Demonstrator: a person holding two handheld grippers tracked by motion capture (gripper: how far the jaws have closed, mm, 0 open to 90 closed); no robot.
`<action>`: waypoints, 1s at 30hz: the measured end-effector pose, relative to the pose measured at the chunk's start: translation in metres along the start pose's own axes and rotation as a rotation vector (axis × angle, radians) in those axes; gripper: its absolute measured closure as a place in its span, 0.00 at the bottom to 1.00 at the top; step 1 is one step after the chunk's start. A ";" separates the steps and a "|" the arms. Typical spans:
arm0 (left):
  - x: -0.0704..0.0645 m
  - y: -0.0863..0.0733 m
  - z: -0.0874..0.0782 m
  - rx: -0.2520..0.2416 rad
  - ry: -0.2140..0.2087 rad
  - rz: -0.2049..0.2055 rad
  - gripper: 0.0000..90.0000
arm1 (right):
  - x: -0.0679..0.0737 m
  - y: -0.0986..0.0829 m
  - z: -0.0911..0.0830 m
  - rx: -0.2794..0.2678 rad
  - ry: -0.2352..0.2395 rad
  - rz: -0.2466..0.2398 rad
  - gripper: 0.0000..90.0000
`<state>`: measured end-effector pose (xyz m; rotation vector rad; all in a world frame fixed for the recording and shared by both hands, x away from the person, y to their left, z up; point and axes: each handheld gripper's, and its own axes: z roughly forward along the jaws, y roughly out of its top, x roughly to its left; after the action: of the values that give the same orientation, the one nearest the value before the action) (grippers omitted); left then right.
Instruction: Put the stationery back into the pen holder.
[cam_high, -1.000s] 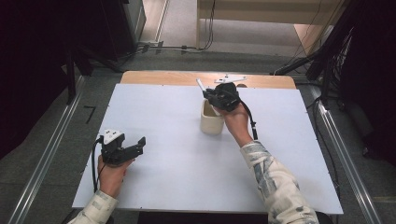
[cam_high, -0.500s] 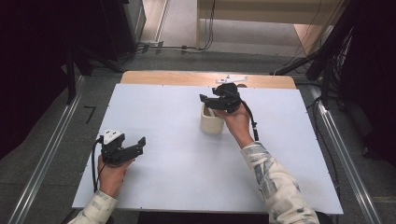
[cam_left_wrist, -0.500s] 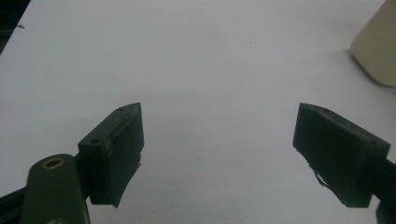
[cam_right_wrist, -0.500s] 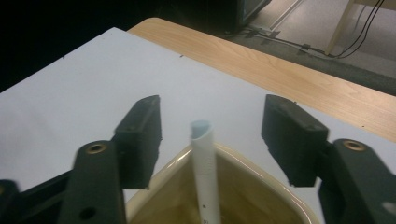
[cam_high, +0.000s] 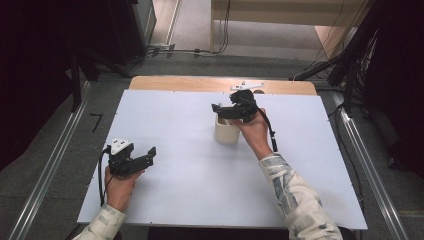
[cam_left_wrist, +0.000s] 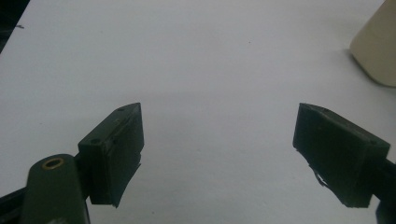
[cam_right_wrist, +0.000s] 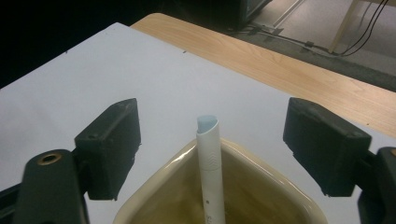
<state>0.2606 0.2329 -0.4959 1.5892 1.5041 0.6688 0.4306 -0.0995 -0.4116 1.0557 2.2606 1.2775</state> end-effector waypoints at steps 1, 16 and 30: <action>0.000 0.000 0.000 0.000 0.000 0.000 0.19 | 0.000 0.000 0.000 0.001 0.005 0.004 0.17; -0.001 0.000 0.000 0.002 0.001 0.001 0.19 | 0.000 -0.002 -0.006 0.009 -0.007 -0.006 0.14; 0.000 0.000 0.000 0.000 0.003 -0.002 0.19 | 0.001 -0.006 -0.011 0.016 -0.009 -0.013 0.13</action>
<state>0.2607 0.2326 -0.4961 1.5873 1.5079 0.6703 0.4205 -0.1075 -0.4103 1.0491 2.2703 1.2493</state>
